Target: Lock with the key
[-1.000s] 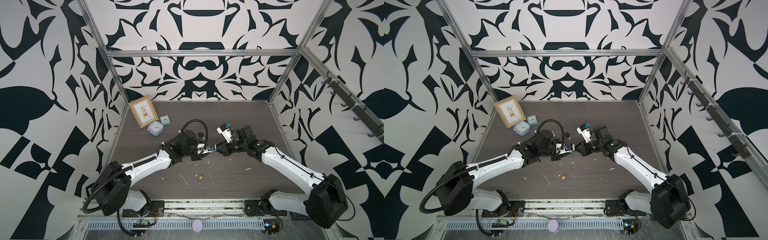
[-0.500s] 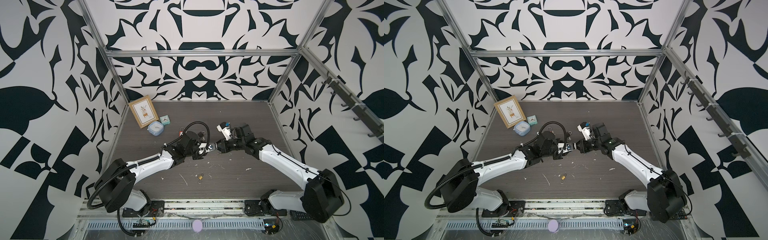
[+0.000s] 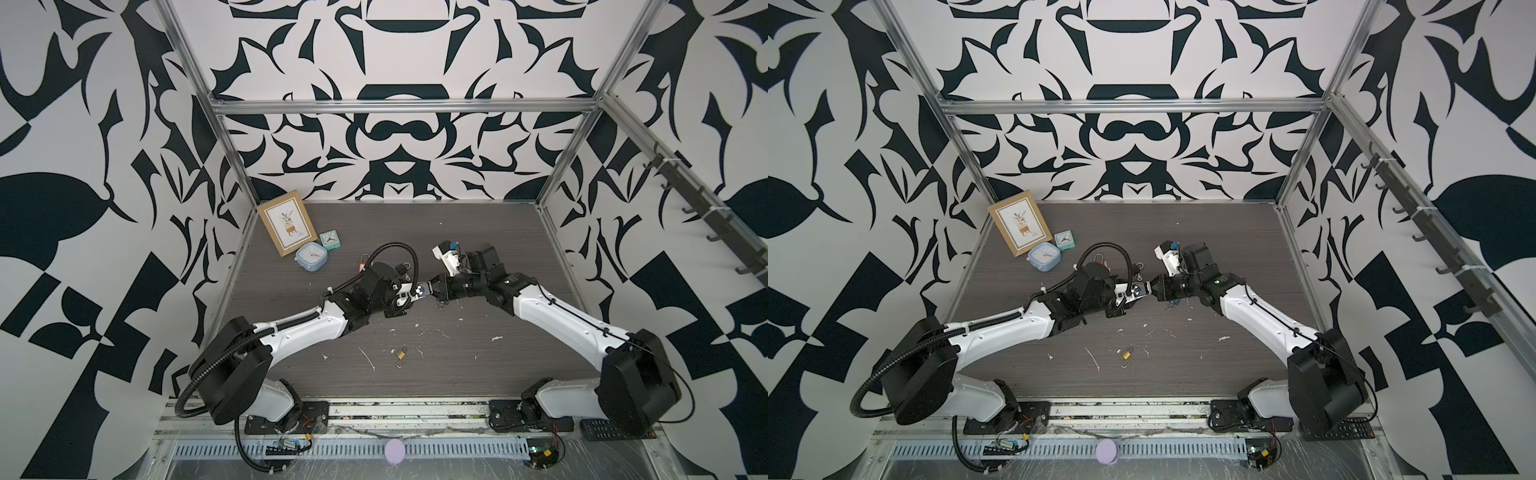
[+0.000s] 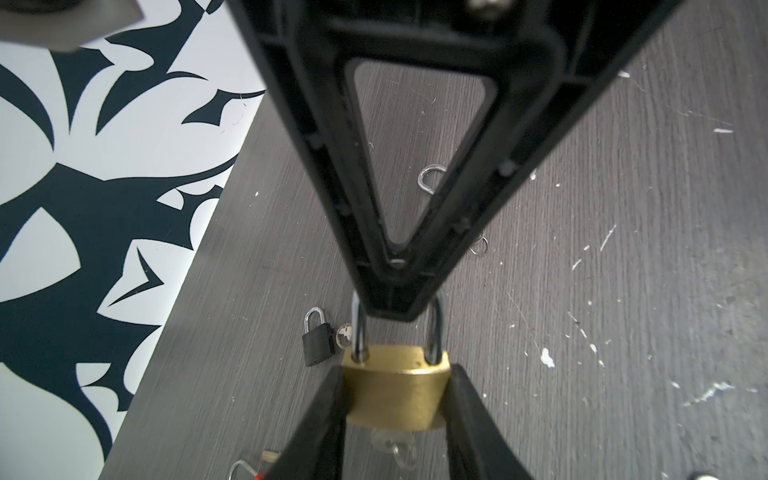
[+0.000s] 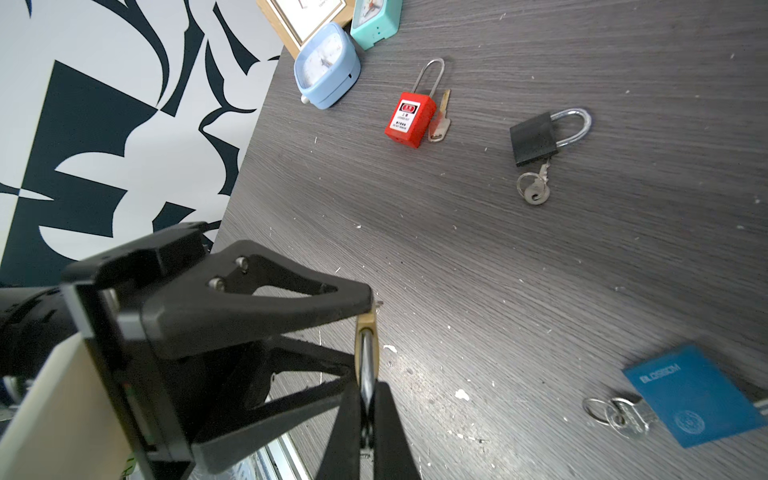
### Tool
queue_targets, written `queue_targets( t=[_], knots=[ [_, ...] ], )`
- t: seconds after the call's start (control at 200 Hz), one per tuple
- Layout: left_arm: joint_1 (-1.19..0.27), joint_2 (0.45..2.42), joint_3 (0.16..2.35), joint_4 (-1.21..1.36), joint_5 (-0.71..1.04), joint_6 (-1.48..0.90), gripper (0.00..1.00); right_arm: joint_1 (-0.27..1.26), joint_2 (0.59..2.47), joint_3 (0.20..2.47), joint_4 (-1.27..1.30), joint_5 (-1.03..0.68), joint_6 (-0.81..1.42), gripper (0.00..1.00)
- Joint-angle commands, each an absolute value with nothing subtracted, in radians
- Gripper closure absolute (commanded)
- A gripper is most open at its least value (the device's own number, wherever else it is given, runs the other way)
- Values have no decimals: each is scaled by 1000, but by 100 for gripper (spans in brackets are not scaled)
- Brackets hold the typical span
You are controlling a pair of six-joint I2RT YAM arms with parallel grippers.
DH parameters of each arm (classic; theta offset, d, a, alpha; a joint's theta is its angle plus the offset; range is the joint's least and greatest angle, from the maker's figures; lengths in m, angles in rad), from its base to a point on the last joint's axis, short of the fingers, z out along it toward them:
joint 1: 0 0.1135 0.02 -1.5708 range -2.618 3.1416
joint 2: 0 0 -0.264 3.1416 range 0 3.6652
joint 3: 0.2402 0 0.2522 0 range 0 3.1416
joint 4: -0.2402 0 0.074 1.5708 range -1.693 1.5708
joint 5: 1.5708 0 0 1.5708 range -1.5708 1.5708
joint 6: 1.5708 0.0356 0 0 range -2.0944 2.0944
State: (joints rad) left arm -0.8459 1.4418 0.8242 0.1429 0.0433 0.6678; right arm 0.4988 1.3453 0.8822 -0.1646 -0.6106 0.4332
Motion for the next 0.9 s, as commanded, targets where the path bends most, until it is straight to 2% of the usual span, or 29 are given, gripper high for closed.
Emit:
queue_targets(
  t=[0.0,0.895],
  knots=[
    [-862,1416,874,334,87,622,100,521,1367,871,-172,-690,453,100],
    [-856,1386,950,403,143,586,100,557,1431,801,-82,-693,482,100]
  ],
)
